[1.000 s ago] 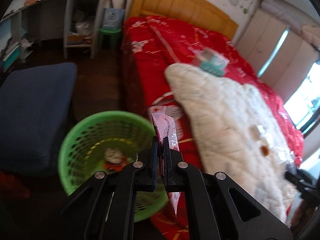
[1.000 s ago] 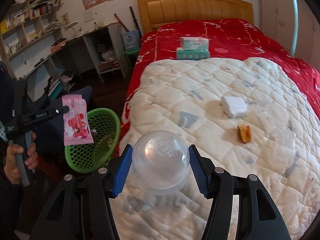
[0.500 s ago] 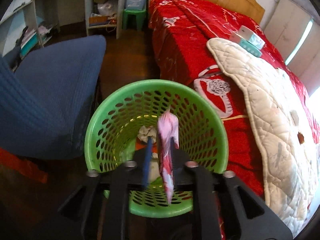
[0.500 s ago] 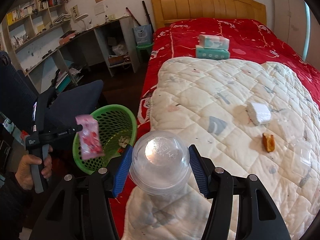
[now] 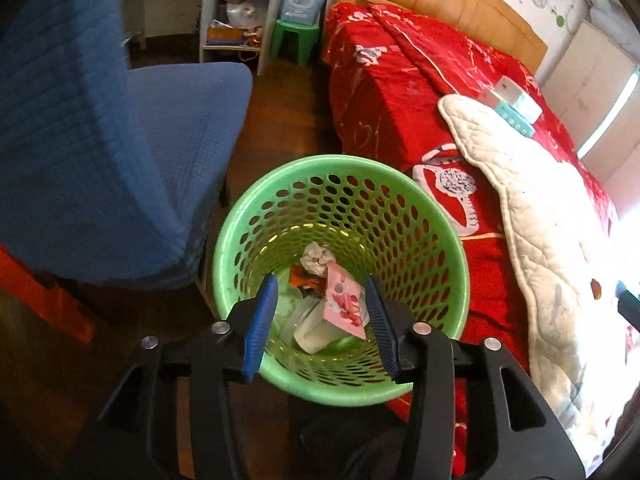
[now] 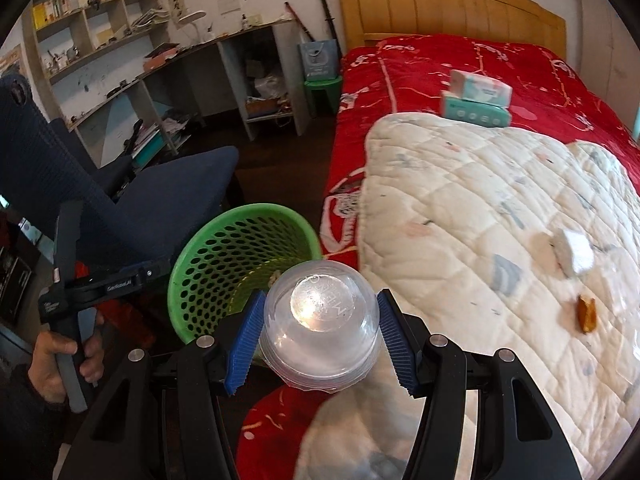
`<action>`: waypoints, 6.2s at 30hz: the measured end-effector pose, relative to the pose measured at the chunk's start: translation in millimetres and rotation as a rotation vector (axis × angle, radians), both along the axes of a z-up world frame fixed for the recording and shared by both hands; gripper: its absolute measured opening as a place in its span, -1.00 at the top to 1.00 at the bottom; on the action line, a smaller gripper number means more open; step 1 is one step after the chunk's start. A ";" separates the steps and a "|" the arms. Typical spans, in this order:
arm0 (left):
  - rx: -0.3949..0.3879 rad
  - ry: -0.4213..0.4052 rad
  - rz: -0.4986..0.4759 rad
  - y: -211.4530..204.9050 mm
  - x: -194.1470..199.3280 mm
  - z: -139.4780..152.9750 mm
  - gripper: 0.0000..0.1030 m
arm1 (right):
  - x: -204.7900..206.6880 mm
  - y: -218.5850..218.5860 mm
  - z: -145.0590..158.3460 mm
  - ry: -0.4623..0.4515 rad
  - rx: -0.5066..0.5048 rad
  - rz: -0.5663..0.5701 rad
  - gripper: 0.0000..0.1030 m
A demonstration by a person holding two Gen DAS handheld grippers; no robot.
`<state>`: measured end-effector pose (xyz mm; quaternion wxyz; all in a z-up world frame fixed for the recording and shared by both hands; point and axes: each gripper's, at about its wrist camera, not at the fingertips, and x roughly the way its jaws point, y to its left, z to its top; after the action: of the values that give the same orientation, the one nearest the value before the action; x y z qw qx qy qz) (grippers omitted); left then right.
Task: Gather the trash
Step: 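Carry the pink wrapper and dome lid to the wastebasket and release both tools, then return the right tool to the bed and grasp the clear plastic container, then grasp the white foam block with the left tool while the right tool holds the container, then carry the foam block and clear container over the green wastebasket with both tools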
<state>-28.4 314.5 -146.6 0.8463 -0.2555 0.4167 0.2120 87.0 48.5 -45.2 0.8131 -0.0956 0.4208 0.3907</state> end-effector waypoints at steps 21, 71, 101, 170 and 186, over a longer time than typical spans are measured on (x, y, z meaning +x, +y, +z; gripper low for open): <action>-0.056 -0.034 0.027 -3.1 -29.3 -5.6 0.02 | 13.0 108.1 -31.8 0.039 -0.021 0.060 -0.27; 0.025 -0.049 -0.319 -155.8 94.0 47.4 -0.43 | 138.5 -289.5 -38.6 0.007 -0.142 -0.670 -0.62; 0.171 -0.066 -0.825 -328.9 268.3 53.7 -0.42 | 133.9 -315.1 -32.9 -0.003 -0.159 -0.619 0.13; 0.234 -0.016 -0.270 -88.4 69.0 50.1 -0.28 | 27.4 -140.0 25.5 -0.038 0.003 -0.250 0.13; 0.096 0.107 -0.161 -35.3 57.7 -14.1 -0.35 | 20.5 -91.0 21.2 -0.027 -0.013 -0.176 0.13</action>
<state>29.4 279.2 -160.7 0.8484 -0.1687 0.4697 0.1762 107.5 -42.5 -24.0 0.8491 -0.0690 0.4193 0.3137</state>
